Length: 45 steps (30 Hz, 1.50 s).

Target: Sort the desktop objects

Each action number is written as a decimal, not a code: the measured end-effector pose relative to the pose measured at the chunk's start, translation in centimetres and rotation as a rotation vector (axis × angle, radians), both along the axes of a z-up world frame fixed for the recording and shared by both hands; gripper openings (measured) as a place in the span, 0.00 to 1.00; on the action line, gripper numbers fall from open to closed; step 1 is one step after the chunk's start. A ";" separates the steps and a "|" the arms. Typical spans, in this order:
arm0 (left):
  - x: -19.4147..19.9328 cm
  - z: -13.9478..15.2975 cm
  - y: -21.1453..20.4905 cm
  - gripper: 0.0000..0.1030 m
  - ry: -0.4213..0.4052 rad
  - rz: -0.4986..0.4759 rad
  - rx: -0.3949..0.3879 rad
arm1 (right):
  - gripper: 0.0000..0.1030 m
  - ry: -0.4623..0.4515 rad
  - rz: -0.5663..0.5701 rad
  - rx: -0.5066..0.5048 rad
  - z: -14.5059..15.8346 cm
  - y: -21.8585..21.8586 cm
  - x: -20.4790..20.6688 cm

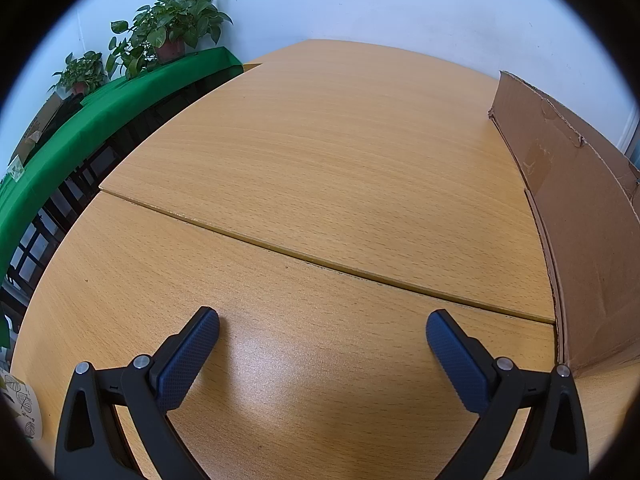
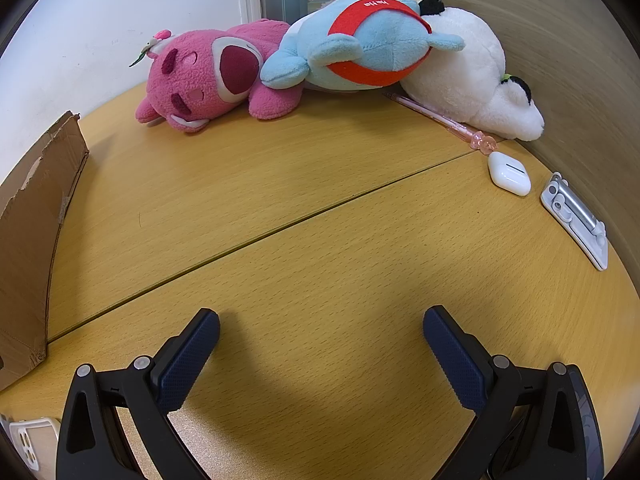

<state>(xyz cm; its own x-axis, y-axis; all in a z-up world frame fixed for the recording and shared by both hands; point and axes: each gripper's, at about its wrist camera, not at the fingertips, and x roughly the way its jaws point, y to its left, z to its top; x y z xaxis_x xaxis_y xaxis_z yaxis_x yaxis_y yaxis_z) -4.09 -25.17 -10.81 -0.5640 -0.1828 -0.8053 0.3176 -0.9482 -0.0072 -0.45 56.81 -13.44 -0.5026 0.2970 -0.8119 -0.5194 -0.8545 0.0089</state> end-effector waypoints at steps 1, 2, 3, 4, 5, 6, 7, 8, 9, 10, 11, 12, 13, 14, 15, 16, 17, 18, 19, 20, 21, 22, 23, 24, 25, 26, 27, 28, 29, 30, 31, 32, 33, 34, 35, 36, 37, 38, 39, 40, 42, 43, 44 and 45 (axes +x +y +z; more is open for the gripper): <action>0.0 0.0 0.0 1.00 0.000 0.000 0.000 | 1.00 0.000 0.000 0.000 0.0 0.0 0.0; 0.0 0.0 0.0 1.00 0.000 0.000 0.000 | 1.00 0.000 0.000 0.000 0.0 0.0 0.0; 0.0 0.0 0.0 1.00 0.000 0.000 0.000 | 1.00 0.000 0.000 0.000 0.0 0.0 0.0; 0.0 0.0 0.0 1.00 0.000 -0.001 0.000 | 1.00 0.000 0.000 0.000 0.0 0.0 0.0; 0.0 0.0 0.0 1.00 0.000 -0.001 0.000 | 1.00 0.000 0.000 0.000 0.0 0.0 0.0; 0.0 0.0 0.0 1.00 0.000 -0.001 0.000 | 1.00 0.000 0.000 0.000 0.0 0.0 0.0; 0.0 0.0 0.0 1.00 0.000 -0.001 0.000 | 1.00 0.000 0.000 0.000 0.0 0.0 0.0; 0.0 0.0 0.0 1.00 0.000 -0.001 0.000 | 1.00 0.000 0.000 0.000 0.0 0.0 0.0; 0.0 0.0 0.0 1.00 0.000 -0.001 0.000 | 1.00 0.000 0.000 0.000 0.0 0.0 0.0; 0.0 0.0 0.0 1.00 0.000 -0.001 0.000 | 1.00 0.000 0.000 0.000 0.0 0.0 0.0; 0.0 0.0 0.0 1.00 0.000 -0.001 0.000 | 1.00 0.000 0.000 0.000 0.0 0.0 0.0; 0.0 0.0 0.0 1.00 0.000 -0.001 0.000 | 1.00 0.000 0.000 0.000 0.0 0.0 0.0; 0.0 0.0 0.0 1.00 0.000 -0.002 0.000 | 1.00 0.000 0.001 0.000 0.0 0.0 0.0; 0.0 0.0 0.0 1.00 0.000 -0.002 0.000 | 1.00 0.000 0.001 0.000 0.0 0.0 0.0; 0.0 0.0 0.0 1.00 0.000 -0.002 0.000 | 1.00 0.000 0.001 0.000 0.0 0.0 0.0; 0.0 0.0 0.0 1.00 0.000 -0.002 0.000 | 1.00 0.000 0.001 0.000 0.0 0.0 0.0; 0.0 0.0 0.0 1.00 0.000 -0.002 0.000 | 1.00 0.000 0.001 0.000 0.0 0.0 0.0; 0.0 0.0 0.0 1.00 0.000 -0.002 0.000 | 1.00 0.000 0.001 0.000 0.0 0.0 0.0; 0.0 0.0 0.0 1.00 0.000 -0.002 0.000 | 1.00 0.000 0.001 0.000 0.0 0.0 0.0; 0.0 0.0 0.0 1.00 0.000 -0.002 0.000 | 1.00 0.000 0.001 0.000 0.0 0.0 0.0; 0.0 0.0 0.0 1.00 0.000 -0.003 -0.001 | 1.00 0.000 0.001 0.000 0.0 0.0 0.0; 0.0 0.0 0.0 1.00 0.000 -0.003 -0.001 | 1.00 0.000 0.001 0.000 0.0 0.0 0.0; 0.0 0.0 0.0 1.00 0.000 -0.003 -0.001 | 1.00 0.000 0.001 0.000 0.0 0.0 0.0; 0.0 0.0 0.0 1.00 0.000 -0.003 -0.001 | 1.00 0.000 0.001 0.000 0.0 0.0 0.0; 0.0 0.0 0.0 1.00 0.000 -0.003 -0.001 | 1.00 0.000 0.001 0.000 0.0 0.0 0.0; 0.0 0.0 0.0 1.00 0.000 -0.003 -0.001 | 1.00 0.000 0.001 0.000 0.0 0.0 0.0; 0.0 0.0 0.0 1.00 0.000 -0.003 -0.001 | 1.00 0.000 0.001 0.000 0.0 0.0 0.0; 0.0 0.0 0.0 1.00 0.000 -0.004 0.000 | 1.00 0.000 0.001 0.000 0.0 0.0 0.0; -0.1 0.0 0.0 1.00 0.000 -0.006 0.000 | 1.00 0.000 0.001 0.000 0.0 0.0 0.0; -0.3 0.0 0.0 1.00 0.000 -0.007 -0.001 | 1.00 0.000 0.001 0.000 0.0 0.0 0.0; -0.3 -0.1 0.1 1.00 0.000 -0.009 -0.001 | 1.00 0.000 0.001 0.000 0.0 0.0 0.0; -0.4 -0.1 0.2 1.00 0.000 -0.010 -0.001 | 1.00 0.000 0.001 0.000 0.0 0.0 0.0; -0.3 -0.2 0.3 1.00 0.000 -0.016 -0.001 | 1.00 0.000 0.001 0.000 0.0 0.0 0.0; -0.4 -0.2 0.2 1.00 0.000 -0.028 -0.002 | 1.00 -0.001 0.001 0.000 0.0 0.0 0.0; -0.2 -0.2 0.3 1.00 0.000 -0.039 -0.003 | 1.00 -0.001 0.001 0.000 0.0 0.0 0.0; -0.1 -0.2 0.3 1.00 0.001 -0.050 -0.003 | 1.00 -0.001 0.001 0.000 0.0 0.0 0.0; 0.2 -0.2 0.4 1.00 0.002 -0.057 -0.004 | 1.00 -0.001 0.001 -0.001 0.0 0.0 0.0; 0.5 -0.2 0.5 1.00 0.003 -0.062 -0.007 | 1.00 -0.001 0.001 -0.001 0.0 0.0 0.0; 1.0 0.0 0.8 1.00 0.012 -0.069 -0.029 | 1.00 -0.001 0.001 -0.001 0.0 0.0 0.0; 1.5 0.4 1.1 1.00 0.030 -0.070 -0.051 | 1.00 -0.001 0.001 -0.001 0.0 0.0 0.0; 2.6 1.6 2.1 1.00 0.078 -0.084 -0.092 | 1.00 -0.001 0.001 -0.001 0.0 0.1 0.0; 3.4 2.6 2.7 1.00 0.109 -0.101 -0.100 | 1.00 0.000 0.001 -0.001 0.0 0.1 0.0; 4.0 3.4 3.2 1.00 0.131 -0.117 -0.100 | 1.00 -0.001 0.001 -0.001 0.0 0.0 0.0; 4.7 4.6 4.1 1.00 0.154 -0.147 -0.094 | 1.00 -0.001 0.001 -0.001 0.0 0.1 0.0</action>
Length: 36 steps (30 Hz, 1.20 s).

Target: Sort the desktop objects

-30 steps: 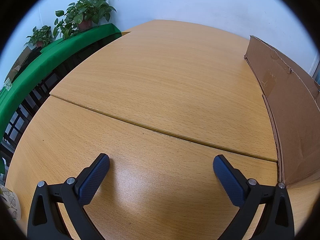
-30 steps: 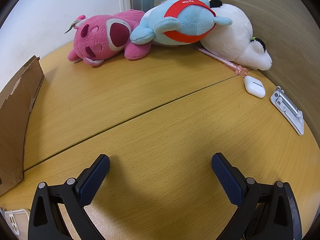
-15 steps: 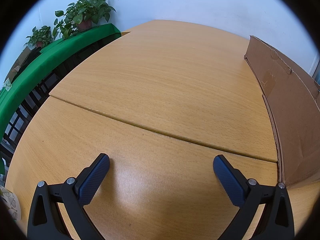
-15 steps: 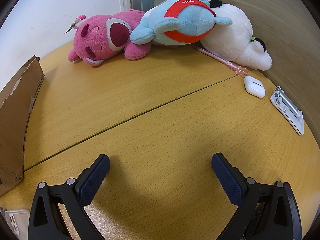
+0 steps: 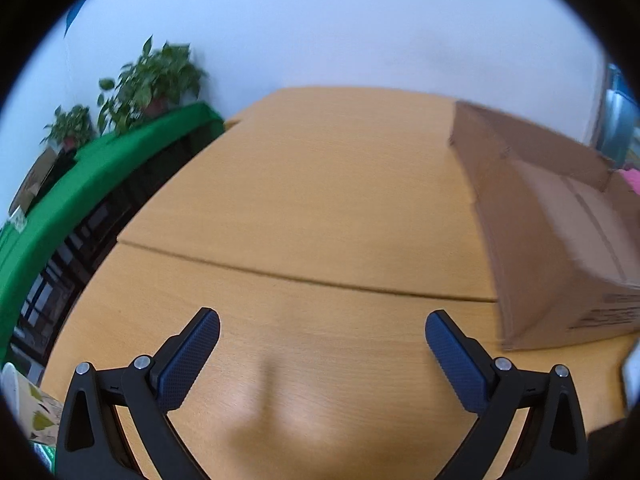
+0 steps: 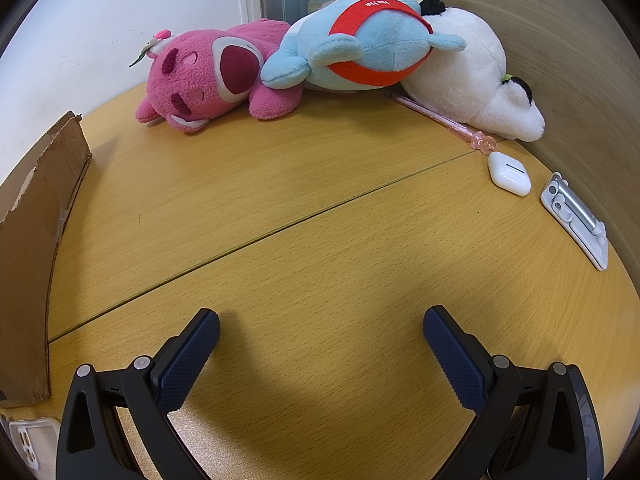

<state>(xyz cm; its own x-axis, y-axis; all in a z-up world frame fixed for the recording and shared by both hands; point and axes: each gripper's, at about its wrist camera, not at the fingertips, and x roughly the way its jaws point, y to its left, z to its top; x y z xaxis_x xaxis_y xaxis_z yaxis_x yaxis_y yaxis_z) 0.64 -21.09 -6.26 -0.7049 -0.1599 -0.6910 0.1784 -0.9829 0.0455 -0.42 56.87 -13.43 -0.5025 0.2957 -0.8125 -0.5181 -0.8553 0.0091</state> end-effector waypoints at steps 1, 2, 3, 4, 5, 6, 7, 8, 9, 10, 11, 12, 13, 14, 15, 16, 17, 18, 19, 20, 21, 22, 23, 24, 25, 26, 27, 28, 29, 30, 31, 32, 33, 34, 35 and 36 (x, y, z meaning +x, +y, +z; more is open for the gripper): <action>0.5 0.8 0.6 1.00 0.008 -0.023 0.008 | 1.00 0.000 0.000 0.000 0.0 0.0 0.0; 0.9 1.5 1.3 1.00 0.016 -0.047 0.017 | 1.00 0.000 0.000 0.000 0.0 0.0 0.0; 1.8 2.7 2.4 1.00 0.031 -0.086 0.030 | 1.00 0.000 0.000 0.000 0.0 0.0 0.0; 2.3 3.3 3.2 1.00 0.041 -0.111 0.040 | 1.00 0.000 0.000 0.000 0.0 0.0 0.0; 3.1 4.1 4.2 1.00 0.049 -0.143 0.056 | 1.00 0.000 0.000 0.000 0.0 0.0 0.0; 3.5 4.5 4.7 1.00 0.053 -0.162 0.064 | 1.00 0.000 0.000 0.000 0.0 0.0 0.0; 4.2 5.0 5.6 1.00 0.059 -0.196 0.075 | 1.00 0.000 0.000 0.000 0.0 0.0 0.0; 5.0 5.2 6.2 1.00 0.063 -0.220 0.080 | 1.00 0.000 0.001 0.000 0.0 0.0 0.0; 5.7 5.4 7.2 1.00 0.067 -0.243 0.081 | 1.00 0.000 0.001 0.000 0.0 0.0 0.0; 6.6 5.7 8.4 1.00 0.076 -0.266 0.083 | 1.00 0.000 0.001 0.000 0.0 0.0 0.0; 7.4 5.9 9.4 1.00 0.085 -0.287 0.088 | 1.00 0.000 0.001 0.000 0.0 0.0 0.0; 8.0 5.9 9.9 1.00 0.090 -0.300 0.093 | 1.00 0.000 0.001 0.000 0.0 0.0 0.0; 8.8 6.2 10.7 1.00 0.097 -0.318 0.107 | 1.00 -0.001 0.001 0.000 0.0 0.0 0.0; 9.4 6.5 11.2 1.00 0.100 -0.331 0.117 | 1.00 0.000 0.001 0.000 0.0 0.0 0.0; 10.1 6.8 11.8 1.00 0.100 -0.346 0.126 | 1.00 0.000 0.001 0.000 0.0 0.0 0.0; 10.4 7.2 12.2 1.00 0.102 -0.353 0.133 | 1.00 -0.001 0.001 0.000 0.0 0.0 0.0; 10.8 7.6 12.3 1.00 0.109 -0.361 0.144 | 1.00 -0.001 0.001 0.000 0.0 0.0 0.0; 11.7 8.1 12.7 1.00 0.120 -0.371 0.163 | 1.00 -0.001 0.001 0.000 0.0 0.0 0.0; 11.9 8.3 12.7 1.00 0.122 -0.379 0.177 | 1.00 -0.001 0.001 0.000 0.0 0.0 0.0; 12.7 8.6 13.1 1.00 0.123 -0.392 0.193 | 1.00 -0.001 0.001 0.000 0.0 0.0 0.0; 13.0 8.9 13.2 1.00 0.120 -0.400 0.193 | 1.00 -0.001 0.000 0.000 0.0 0.0 0.0; 13.5 9.0 13.4 1.00 0.119 -0.403 0.184 | 1.00 -0.001 -0.005 0.000 0.0 0.0 -0.1; 14.2 9.2 13.9 1.00 0.120 -0.406 0.168 | 1.00 -0.001 -0.006 0.000 0.0 0.1 0.0; 14.5 9.3 14.2 1.00 0.113 -0.408 0.164 | 1.00 0.000 -0.001 -0.001 0.0 0.1 0.0; 14.8 9.3 14.4 1.00 0.104 -0.413 0.168 | 1.00 -0.009 0.014 -0.007 0.1 0.0 0.0; 15.0 9.4 14.7 1.00 0.094 -0.418 0.167 | 1.00 -0.035 0.024 -0.023 0.2 -0.2 -0.1; 15.4 9.4 15.1 1.00 0.089 -0.417 0.155 | 1.00 -0.054 0.028 -0.043 0.3 -0.5 0.0; 15.6 9.4 15.5 1.00 0.089 -0.411 0.142 | 0.98 -0.044 0.047 -0.067 0.9 -1.3 0.5; 15.7 9.4 15.9 1.00 0.090 -0.402 0.127 | 0.98 0.020 0.091 -0.077 2.2 -2.9 1.7; 16.0 9.3 16.2 1.00 0.095 -0.389 0.112 | 0.98 0.064 0.134 -0.067 3.2 -3.9 2.5; 16.2 9.3 16.4 1.00 0.093 -0.383 0.108 | 0.99 0.101 0.207 -0.034 4.9 -6.3 3.7; 16.3 9.2 16.6 1.00 0.088 -0.379 0.105 | 0.99 0.121 0.263 -0.007 6.2 -8.2 4.7; 16.5 9.1 16.8 1.00 0.082 -0.381 0.106 | 1.00 0.145 0.316 0.003 7.3 -9.9 5.8; 16.7 9.1 16.9 1.00 0.081 -0.385 0.111 | 1.00 0.172 0.373 -0.003 8.4 -11.5 6.9; 16.8 9.0 17.0 1.00 0.082 -0.388 0.118 | 1.00 0.199 0.450 -0.035 9.7 -13.3 8.3; 17.1 9.0 17.2 1.00 0.084 -0.391 0.134 | 1.00 0.216 0.495 -0.058 10.5 -14.6 9.2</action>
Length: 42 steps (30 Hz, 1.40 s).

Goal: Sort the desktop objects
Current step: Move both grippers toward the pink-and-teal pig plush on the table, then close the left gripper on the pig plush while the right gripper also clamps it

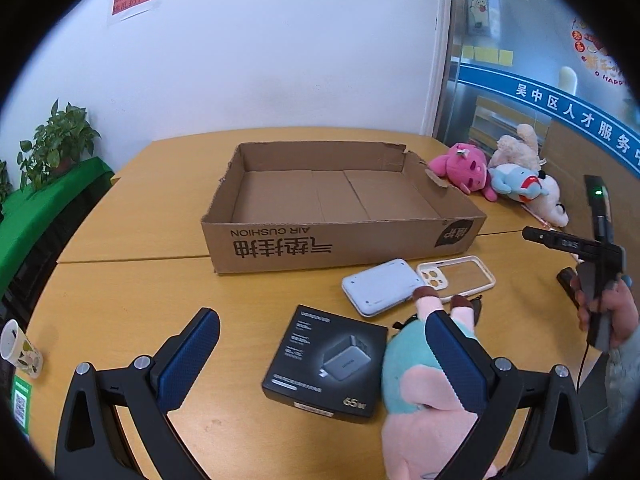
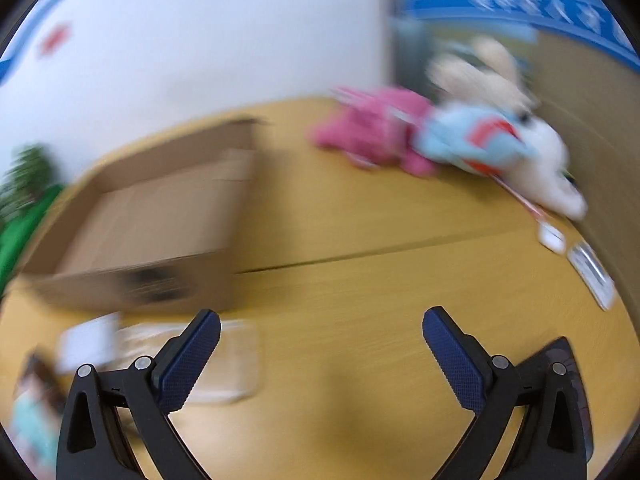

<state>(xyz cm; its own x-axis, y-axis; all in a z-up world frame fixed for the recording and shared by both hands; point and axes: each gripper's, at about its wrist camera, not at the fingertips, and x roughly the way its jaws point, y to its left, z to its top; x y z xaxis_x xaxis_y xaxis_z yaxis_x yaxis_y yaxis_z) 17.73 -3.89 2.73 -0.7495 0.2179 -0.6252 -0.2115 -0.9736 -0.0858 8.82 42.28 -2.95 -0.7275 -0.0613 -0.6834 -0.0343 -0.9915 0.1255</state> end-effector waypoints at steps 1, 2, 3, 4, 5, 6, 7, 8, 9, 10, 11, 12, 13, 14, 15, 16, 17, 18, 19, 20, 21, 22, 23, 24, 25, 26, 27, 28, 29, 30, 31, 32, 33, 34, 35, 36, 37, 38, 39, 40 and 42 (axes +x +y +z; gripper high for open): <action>0.2 0.0 0.0 1.00 -0.003 0.002 0.008 | 1.00 0.024 0.058 -0.014 1.0 -1.7 1.3; 0.4 0.0 0.1 1.00 -0.009 0.009 0.018 | 1.00 0.045 0.097 -0.008 1.7 -3.1 2.3; 0.5 0.0 0.2 1.00 -0.010 0.010 0.023 | 1.00 0.071 0.138 0.008 2.5 -4.9 3.4; 0.8 0.1 0.3 1.00 -0.009 0.010 0.032 | 1.00 0.086 0.170 0.021 2.9 -6.2 4.3; 1.1 0.2 0.5 1.00 -0.006 0.011 0.036 | 1.00 0.091 0.205 0.026 2.9 -7.7 5.1; 1.5 0.2 0.7 1.00 -0.002 0.009 0.038 | 1.00 0.082 0.226 0.015 2.6 -8.6 5.7; 1.7 0.2 1.0 1.00 -0.002 0.000 0.039 | 1.00 0.062 0.246 -0.005 2.3 -9.4 6.1; 2.0 0.1 1.3 1.00 -0.005 -0.013 0.040 | 1.00 0.026 0.272 -0.034 1.6 -10.2 6.2; 2.2 -0.1 1.5 1.00 -0.011 -0.022 0.044 | 1.00 -0.013 0.296 -0.065 0.6 -10.8 6.3; 2.4 -0.4 1.6 1.00 -0.026 -0.031 0.048 | 1.00 -0.045 0.312 -0.091 -0.3 -11.4 6.3; 2.5 -0.8 1.8 1.00 -0.039 -0.040 0.052 | 1.00 -0.069 0.322 -0.109 -1.2 -12.5 6.8; 2.7 -1.3 1.9 1.00 -0.059 -0.053 0.053 | 1.00 -0.093 0.333 -0.125 -1.9 -13.0 6.8; 2.8 -1.7 2.1 1.00 -0.070 -0.076 0.053 | 1.00 -0.121 0.347 -0.142 -2.8 -13.6 6.8; 3.0 -2.1 2.1 1.00 -0.082 -0.079 0.049 | 1.00 -0.139 0.360 -0.158 -3.7 -14.0 7.5; 3.3 -2.8 2.2 1.00 -0.101 -0.083 0.047 | 1.00 -0.155 0.375 -0.175 -4.2 -14.3 7.7; 3.5 -3.2 2.3 1.00 -0.114 -0.086 0.047 | 1.00 -0.162 0.387 -0.203 -4.6 -14.6 7.9; 3.6 -3.8 2.3 1.00 -0.129 -0.090 0.046 | 1.00 -0.166 0.401 -0.269 -5.0 -14.6 8.0; 3.8 -4.6 2.4 1.00 -0.154 -0.096 0.047 | 1.00 -0.178 0.410 -0.305 -5.2 -14.7 7.7; 3.9 -5.1 2.5 0.99 -0.171 -0.103 0.053 | 1.00 -0.188 0.420 -0.335 -5.5 -14.9 7.5; 4.0 -5.7 2.5 0.99 -0.190 -0.118 0.064 | 1.00 -0.194 0.424 -0.355 -5.6 -14.9 7.3; 4.0 -6.3 2.6 0.99 -0.207 -0.131 0.075 | 1.00 -0.202 0.429 -0.376 -5.6 -15.0 7.2; 4.1 -6.7 2.6 0.99 -0.218 -0.138 0.080 | 1.00 -0.211 0.442 -0.403 -5.7 -15.1 7.2; 4.1 -7.0 2.6 0.99 -0.229 -0.152 0.093 | 0.99 -0.214 0.456 -0.425 -5.7 -15.3 7.3; 4.2 -7.3 2.5 0.98 -0.237 -0.170 0.121 | 0.99 -0.214 0.463 -0.432 -5.6 -15.5 7.3; 4.2 -7.5 2.5 0.96 -0.245 -0.184 0.144 | 0.99 -0.217 0.471 -0.430 -5.6 -15.9 7.4; 4.1 -7.7 2.6 0.95 -0.254 -0.197 0.159 | 0.99 -0.227 0.483 -0.422 -5.7 -16.5 7.3; 4.1 -7.9 2.7 0.91 -0.264 -0.208 0.167 | 0.99 -0.242 0.496 -0.413 -5.9 -17.1 7.2; 3.9 -8.0 2.9 0.87 -0.274 -0.214 0.172 | 0.99 -0.256 0.507 -0.411 -6.3 -17.7 7.0; 3.8 -8.2 3.0 0.86 -0.283 -0.218 0.181 | 0.99 -0.269 0.516 -0.425 -6.6 -18.1 6.8; 3.7 -8.3 3.0 0.83 -0.291 -0.220 0.191 | 0.99 -0.275 0.517 -0.433 -6.8 -18.3 6.7; 3.6 -8.4 3.0 0.79 -0.300 -0.229 0.205 | 1.00 -0.277 0.517 -0.435 -6.8 -18.4 6.5; 3.6 -8.4 3.0 0.76 -0.305 -0.239 0.217 | 1.00 -0.280 0.519 -0.442 -6.9 -18.5 6.4; 3.5 -8.5 3.1 0.70 -0.314 -0.256 0.237 | 0.99 -0.283 0.523 -0.449 -7.0 -18.6 6.3; 3.5 -8.5 3.2 0.69 -0.318 -0.263 0.242 | 0.99 -0.282 0.527 -0.450 -7.1 -18.8 6.2; 3.4 -8.4 3.4 0.68 -0.313 -0.261 0.238 | 0.99 -0.280 0.537 -0.445 -7.1 -19.1 6.2; 3.4 -8.4 3.5 0.66 -0.310 -0.260 0.236 | 0.98 -0.277 0.543 -0.435 -6.9 -19.3 6.3; 3.5 -8.2 3.8 0.64 -0.309 -0.261 0.224 | 0.96 -0.273 0.553 -0.424 -6.8 -19.6 6.4; 3.5 -8.1 4.0 0.63 -0.304 -0.261 0.214 | 0.95 -0.273 0.560 -0.420 -6.7 -19.9 6.3; 3.4 -7.9 4.1 0.61 -0.303 -0.260 0.206 | 0.92 -0.269 0.563 -0.420 -6.5 -20.0 6.2; 3.4 -7.8 4.2 0.59 -0.304 -0.259 0.205 | 0.89 -0.267 0.565 -0.426 -6.4 -20.0 6.2; 3.3 -7.5 4.2 0.58 -0.307 -0.259 0.210 | 0.87 -0.259 0.563 -0.431 -6.2 -20.0 6.2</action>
